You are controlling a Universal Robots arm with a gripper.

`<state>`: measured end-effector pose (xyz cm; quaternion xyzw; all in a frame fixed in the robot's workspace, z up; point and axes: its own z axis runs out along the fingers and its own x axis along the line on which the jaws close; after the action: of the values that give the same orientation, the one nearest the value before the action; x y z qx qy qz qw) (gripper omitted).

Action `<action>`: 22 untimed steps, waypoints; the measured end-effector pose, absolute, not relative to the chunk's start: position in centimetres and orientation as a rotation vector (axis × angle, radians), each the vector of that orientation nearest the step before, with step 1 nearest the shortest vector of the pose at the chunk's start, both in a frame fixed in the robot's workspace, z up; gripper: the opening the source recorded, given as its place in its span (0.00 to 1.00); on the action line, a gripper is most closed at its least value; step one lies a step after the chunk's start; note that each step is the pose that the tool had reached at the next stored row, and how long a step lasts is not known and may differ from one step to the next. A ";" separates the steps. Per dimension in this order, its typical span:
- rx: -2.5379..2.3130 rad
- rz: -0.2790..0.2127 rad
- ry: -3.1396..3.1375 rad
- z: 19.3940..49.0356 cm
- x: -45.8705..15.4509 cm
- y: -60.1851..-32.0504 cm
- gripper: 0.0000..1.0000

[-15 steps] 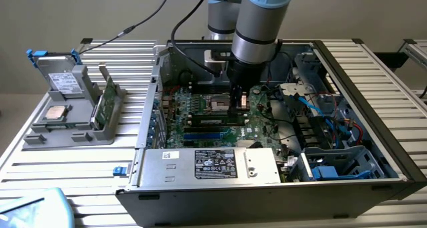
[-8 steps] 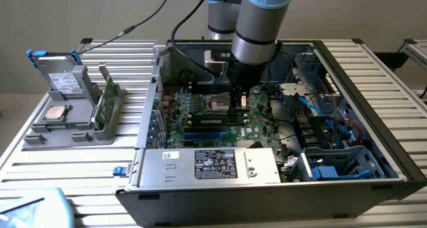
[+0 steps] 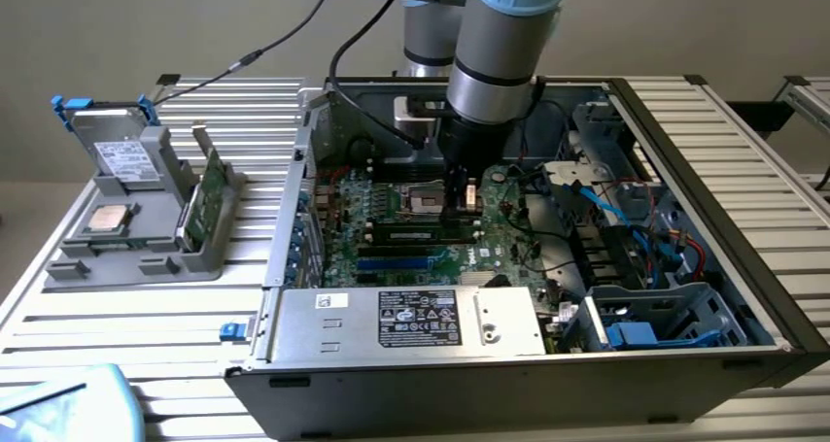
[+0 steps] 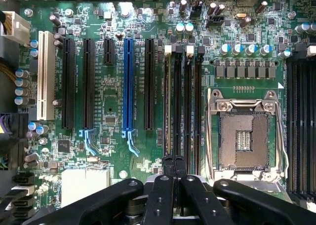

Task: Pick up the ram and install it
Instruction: 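Press down the ram until it locks into place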

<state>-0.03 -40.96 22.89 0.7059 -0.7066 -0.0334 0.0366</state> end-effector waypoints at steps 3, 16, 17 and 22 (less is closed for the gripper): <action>2.166 -0.104 -2.169 23.4 -0.1 -41.0 0.11; 2.166 -0.105 -2.168 23.7 -2.3 -41.0 0.11; 2.166 -0.105 -2.168 23.7 -2.5 -41.0 0.11; 2.165 -0.103 -2.167 23.7 -3.2 -41.0 0.11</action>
<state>-3.20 -40.96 23.67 0.7058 -0.7065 -0.0337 0.0382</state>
